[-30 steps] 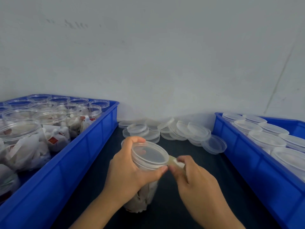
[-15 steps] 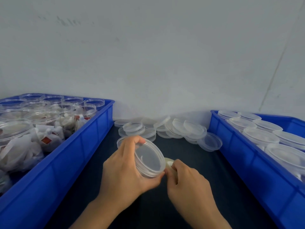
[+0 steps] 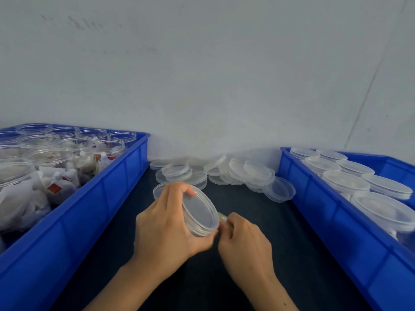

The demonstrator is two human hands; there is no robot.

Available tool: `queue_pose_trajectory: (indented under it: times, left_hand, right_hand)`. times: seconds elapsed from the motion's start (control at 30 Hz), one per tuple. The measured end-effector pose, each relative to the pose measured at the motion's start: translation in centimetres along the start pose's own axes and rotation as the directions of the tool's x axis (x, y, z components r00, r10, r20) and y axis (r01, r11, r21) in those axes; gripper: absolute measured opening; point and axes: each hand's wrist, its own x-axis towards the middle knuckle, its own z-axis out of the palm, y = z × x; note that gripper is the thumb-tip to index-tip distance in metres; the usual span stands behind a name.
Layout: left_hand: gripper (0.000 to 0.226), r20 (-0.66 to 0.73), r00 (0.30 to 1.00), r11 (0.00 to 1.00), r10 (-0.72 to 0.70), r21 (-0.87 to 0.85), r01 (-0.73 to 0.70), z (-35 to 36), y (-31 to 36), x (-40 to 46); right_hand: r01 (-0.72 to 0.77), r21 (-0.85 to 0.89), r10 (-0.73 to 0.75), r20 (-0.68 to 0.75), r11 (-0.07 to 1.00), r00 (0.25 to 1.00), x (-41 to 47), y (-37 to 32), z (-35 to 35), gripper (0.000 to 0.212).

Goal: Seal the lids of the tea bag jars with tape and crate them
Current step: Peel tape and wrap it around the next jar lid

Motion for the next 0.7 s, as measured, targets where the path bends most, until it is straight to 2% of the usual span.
queue_pose_trajectory:
  times: [0.4, 0.5, 0.57, 0.7]
  left_hand:
    - [0.074, 0.055, 0.998, 1.0, 0.001, -0.006, -0.001, -0.5, 0.9, -0.2]
    - [0.076, 0.049, 0.996, 0.978, -0.075, -0.19, 0.083, -0.8, 1.7, -1.3]
    - [0.076, 0.049, 0.997, 0.978, -0.065, -0.195, 0.073, -0.9, 1.8, -1.3]
    - [0.078, 0.04, 0.991, 0.978, -0.126, -0.165, 0.131, -0.4, 1.4, 0.1]
  right_hand:
    - [-0.044, 0.012, 0.044, -0.003, 0.999, 0.999, 1.0, 0.2, 0.5, 0.029]
    - [-0.185, -0.054, 0.182, -0.047, 0.981, 0.982, 2.9, 2.1, -1.2, 0.022]
    - [-0.255, 0.018, 0.256, -0.065, 0.967, 0.965, 3.1, 3.9, -1.7, 0.028]
    - [-0.1, -0.005, 0.099, -0.104, 0.995, 0.99, 1.7, 4.0, -0.1, 0.031]
